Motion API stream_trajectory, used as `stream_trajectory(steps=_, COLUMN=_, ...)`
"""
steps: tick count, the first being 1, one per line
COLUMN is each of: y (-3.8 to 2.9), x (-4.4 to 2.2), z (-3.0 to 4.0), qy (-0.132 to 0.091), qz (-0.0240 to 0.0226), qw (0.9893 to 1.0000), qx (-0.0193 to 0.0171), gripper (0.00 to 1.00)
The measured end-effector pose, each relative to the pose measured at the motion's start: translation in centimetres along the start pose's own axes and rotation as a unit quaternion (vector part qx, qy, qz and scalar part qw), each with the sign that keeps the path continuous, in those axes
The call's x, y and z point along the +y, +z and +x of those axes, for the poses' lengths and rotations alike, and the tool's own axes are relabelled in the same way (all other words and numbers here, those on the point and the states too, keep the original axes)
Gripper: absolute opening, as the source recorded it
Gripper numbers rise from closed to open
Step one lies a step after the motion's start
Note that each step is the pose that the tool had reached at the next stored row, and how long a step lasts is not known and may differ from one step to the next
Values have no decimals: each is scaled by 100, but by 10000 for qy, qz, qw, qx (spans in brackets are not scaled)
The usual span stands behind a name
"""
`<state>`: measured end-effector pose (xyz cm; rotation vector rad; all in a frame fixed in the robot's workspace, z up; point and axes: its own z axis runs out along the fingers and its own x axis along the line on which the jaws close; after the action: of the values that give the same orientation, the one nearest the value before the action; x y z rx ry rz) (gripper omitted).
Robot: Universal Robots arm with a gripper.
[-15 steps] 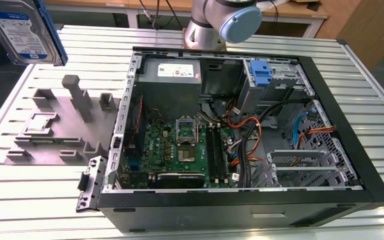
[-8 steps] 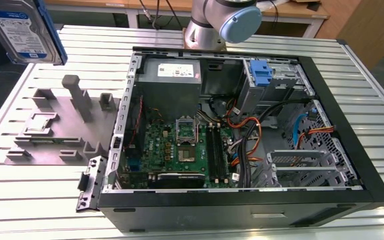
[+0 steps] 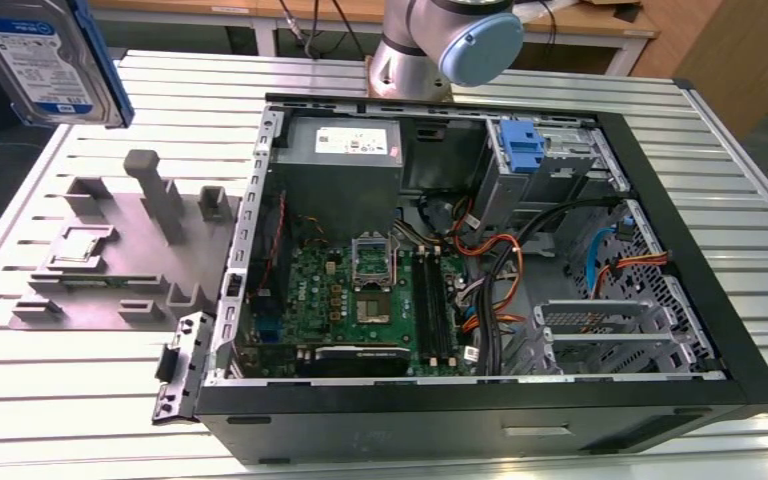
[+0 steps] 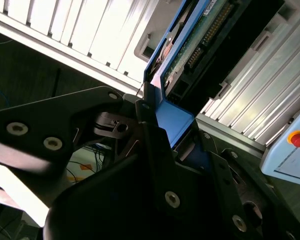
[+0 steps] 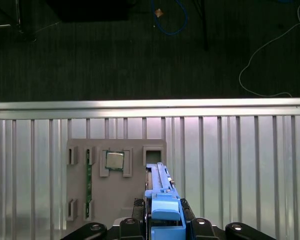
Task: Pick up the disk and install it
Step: 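Pick up the disk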
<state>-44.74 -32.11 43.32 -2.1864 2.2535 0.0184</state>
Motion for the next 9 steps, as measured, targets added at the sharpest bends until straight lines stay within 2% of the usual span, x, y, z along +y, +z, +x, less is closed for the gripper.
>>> stream_trajectory(steps=9, y=-29, x=0, z=0, qy=0, qz=0, qw=10000, qx=0, gripper=37)
